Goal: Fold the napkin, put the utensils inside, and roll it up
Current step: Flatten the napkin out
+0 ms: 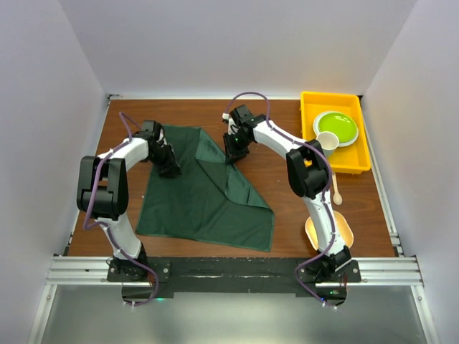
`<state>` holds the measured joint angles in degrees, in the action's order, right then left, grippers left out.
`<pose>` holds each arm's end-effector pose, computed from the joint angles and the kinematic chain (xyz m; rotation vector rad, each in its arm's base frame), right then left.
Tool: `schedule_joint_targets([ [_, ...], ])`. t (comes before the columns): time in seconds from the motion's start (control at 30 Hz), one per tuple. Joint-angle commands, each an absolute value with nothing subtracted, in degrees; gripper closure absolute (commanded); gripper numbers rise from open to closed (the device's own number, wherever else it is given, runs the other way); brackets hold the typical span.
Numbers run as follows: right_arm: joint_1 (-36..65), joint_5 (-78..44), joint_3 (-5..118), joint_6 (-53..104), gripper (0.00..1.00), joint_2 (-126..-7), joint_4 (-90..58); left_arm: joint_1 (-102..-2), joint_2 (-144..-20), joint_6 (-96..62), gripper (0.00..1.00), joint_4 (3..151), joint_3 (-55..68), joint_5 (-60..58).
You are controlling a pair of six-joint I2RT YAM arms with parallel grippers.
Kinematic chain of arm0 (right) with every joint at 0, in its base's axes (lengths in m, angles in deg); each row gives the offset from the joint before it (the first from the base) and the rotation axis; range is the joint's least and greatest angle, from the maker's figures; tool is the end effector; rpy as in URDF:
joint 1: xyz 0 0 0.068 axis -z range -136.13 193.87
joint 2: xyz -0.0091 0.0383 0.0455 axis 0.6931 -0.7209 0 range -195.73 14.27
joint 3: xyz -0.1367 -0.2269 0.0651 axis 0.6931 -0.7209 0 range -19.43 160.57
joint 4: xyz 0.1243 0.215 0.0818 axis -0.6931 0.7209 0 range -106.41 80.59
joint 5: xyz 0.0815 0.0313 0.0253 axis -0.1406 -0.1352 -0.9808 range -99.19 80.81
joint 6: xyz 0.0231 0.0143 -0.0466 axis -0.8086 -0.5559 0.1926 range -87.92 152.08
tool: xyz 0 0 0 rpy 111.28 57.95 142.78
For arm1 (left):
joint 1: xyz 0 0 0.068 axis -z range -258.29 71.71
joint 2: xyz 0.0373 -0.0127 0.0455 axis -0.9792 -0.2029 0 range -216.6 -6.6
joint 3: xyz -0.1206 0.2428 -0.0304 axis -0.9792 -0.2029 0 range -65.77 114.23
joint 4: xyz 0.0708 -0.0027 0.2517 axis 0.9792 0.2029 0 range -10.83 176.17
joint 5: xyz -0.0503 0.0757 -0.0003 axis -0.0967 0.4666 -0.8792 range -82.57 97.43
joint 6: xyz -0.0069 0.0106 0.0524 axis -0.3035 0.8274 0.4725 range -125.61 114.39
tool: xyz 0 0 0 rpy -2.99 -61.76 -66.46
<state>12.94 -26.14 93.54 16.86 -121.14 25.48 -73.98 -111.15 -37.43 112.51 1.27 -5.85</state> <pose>0.4271 0.2680 0.1633 -0.4731 2.7381 0.6288 0.3512 -0.0347 0.1648 -0.6251 2.7906 -0.4661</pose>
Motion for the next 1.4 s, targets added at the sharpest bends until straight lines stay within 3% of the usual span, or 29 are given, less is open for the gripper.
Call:
schedule_joint_targets([
  [0.0,12.41,-27.73,95.70,17.31,0.76,-121.17,24.37,-73.64,-109.61,-36.73,0.56,111.42,3.40,-6.81],
  [0.2,12.32,-26.50,98.43,17.58,0.82,-120.56,26.39,-73.64,-109.79,-36.81,0.55,111.51,3.40,-6.28],
  [0.3,12.41,-26.50,100.09,17.67,1.00,-120.72,27.00,-73.64,-109.87,-36.82,0.55,111.42,3.13,-6.20],
  [0.53,12.94,-24.57,103.00,17.05,1.00,-120.03,29.82,-73.72,-109.44,-37.43,0.52,111.86,2.61,-4.61],
  [0.9,25.15,-7.00,102.90,16.43,1.00,-118.26,25.52,-73.72,-108.29,-37.08,0.51,111.77,4.01,-4.70],
  [0.93,25.68,-6.30,103.70,16.96,0.93,-118.44,23.51,-73.72,-108.38,-37.34,0.50,111.77,4.62,-4.87],
  [0.97,26.46,-6.64,105.18,17.40,0.93,-118.70,22.36,-73.72,-108.38,-37.52,0.50,111.60,4.98,-5.05],
  [1.0,26.65,-6.29,106.07,18.71,0.84,-118.88,21.13,-73.72,-108.38,-37.69,0.50,111.25,5.24,-5.23],
  [1.07,26.74,-6.01,112.97,19.42,0.46,-120.28,23.22,-73.72,-108.64,-38.31,0.49,110.28,6.21,-5.84],
  [1.1,26.74,-7.33,115.98,19.95,0.16,-122.03,27.41,-73.72,-108.73,-38.48,0.48,109.93,6.56,-6.10],
  [1.2,26.30,-9.01,118.22,18.21,0.11,-118.82,32.01,-73.99,-108.73,-39.71,0.48,105.99,7.70,-6.89],
  [1.37,24.46,-16.84,95.99,13.36,0.14,-107.82,26.84,-75.31,-112.33,-42.88,0.49,102.55,10.42,-9.10],
])
